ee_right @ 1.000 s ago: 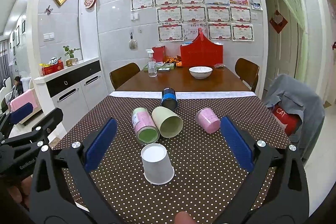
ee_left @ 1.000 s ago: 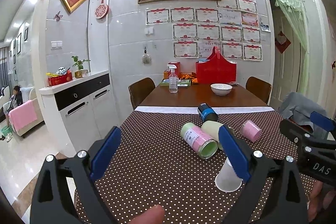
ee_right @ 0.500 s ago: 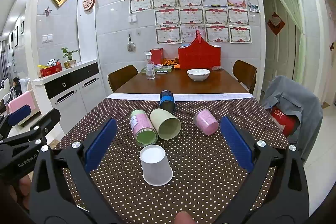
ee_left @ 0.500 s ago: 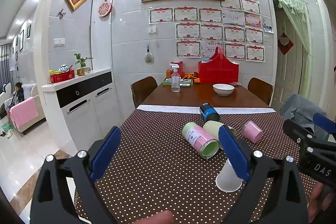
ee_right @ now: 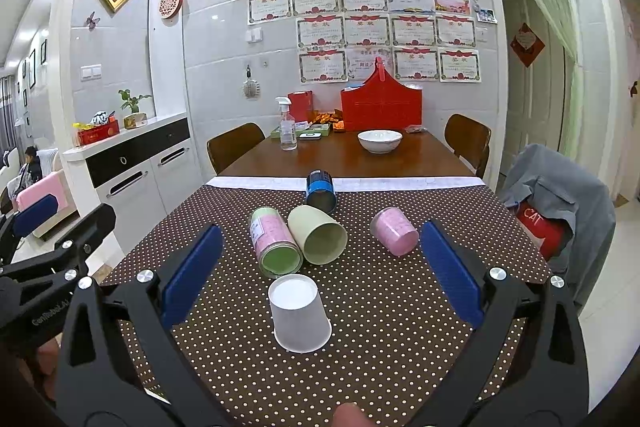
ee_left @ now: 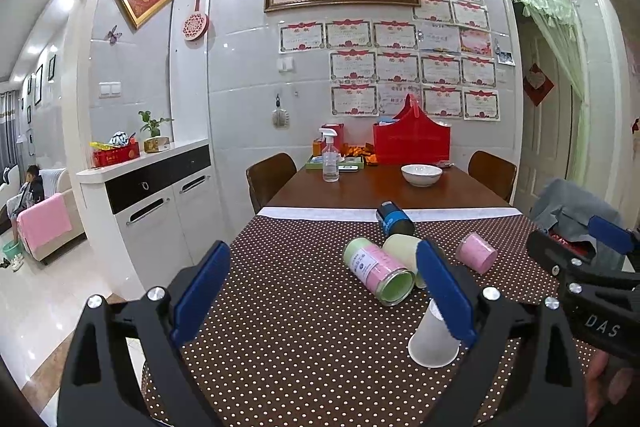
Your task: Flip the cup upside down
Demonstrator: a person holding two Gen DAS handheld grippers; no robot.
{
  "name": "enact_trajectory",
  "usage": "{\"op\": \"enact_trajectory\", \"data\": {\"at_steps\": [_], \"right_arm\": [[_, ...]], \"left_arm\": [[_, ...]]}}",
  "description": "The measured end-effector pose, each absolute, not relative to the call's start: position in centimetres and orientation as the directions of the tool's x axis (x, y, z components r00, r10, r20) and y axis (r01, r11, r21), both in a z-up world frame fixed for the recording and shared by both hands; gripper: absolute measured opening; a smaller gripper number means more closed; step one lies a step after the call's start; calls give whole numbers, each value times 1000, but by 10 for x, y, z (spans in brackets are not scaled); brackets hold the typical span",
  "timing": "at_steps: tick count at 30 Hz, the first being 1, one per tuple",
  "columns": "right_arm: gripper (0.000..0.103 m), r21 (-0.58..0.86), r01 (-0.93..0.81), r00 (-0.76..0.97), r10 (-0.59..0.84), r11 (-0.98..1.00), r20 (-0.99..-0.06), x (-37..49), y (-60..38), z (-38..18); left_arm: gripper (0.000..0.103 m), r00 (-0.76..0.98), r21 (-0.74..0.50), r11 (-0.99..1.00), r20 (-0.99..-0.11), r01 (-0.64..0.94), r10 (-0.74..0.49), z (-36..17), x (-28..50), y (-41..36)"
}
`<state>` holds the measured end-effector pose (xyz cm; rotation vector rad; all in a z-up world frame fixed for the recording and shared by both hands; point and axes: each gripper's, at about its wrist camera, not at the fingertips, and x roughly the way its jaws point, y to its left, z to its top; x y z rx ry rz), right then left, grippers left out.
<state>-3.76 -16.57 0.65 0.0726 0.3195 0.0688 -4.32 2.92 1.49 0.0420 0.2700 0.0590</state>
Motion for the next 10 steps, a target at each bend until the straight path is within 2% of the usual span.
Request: {"op": "enact_trajectory", "data": {"at_steps": [10], "right_arm": [[97, 86, -56, 945, 80, 995, -316, -37, -163, 4]], "left_arm": [[93, 959, 72, 996, -272, -60, 77, 17, -43, 26]]}}
